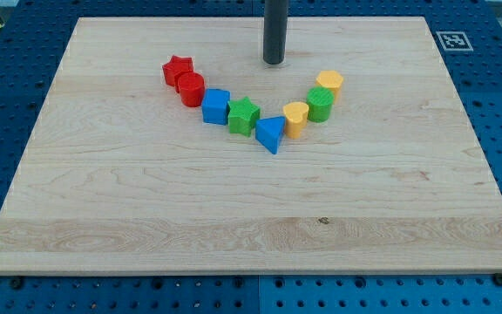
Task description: Place the arm towards the center of the board
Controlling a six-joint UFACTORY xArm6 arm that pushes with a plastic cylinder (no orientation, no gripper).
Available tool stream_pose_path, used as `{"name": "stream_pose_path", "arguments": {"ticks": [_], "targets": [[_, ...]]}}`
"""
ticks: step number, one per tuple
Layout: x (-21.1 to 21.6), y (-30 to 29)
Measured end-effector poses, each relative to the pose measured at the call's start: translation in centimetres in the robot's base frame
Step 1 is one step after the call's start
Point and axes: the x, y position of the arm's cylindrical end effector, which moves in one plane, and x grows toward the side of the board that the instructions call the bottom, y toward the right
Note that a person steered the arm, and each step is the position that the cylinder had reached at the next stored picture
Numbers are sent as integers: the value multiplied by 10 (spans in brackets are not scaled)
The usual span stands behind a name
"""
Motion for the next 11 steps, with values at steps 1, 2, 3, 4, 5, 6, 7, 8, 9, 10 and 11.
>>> {"name": "stream_pose_path", "arguments": {"ticks": [1, 2, 3, 4, 5, 6, 7, 8, 9, 10, 11], "targets": [[0, 0], [0, 8], [0, 17], [2, 22], [3, 24], [4, 24], [10, 24], [25, 20], [27, 18], [34, 11], [37, 4]]}}
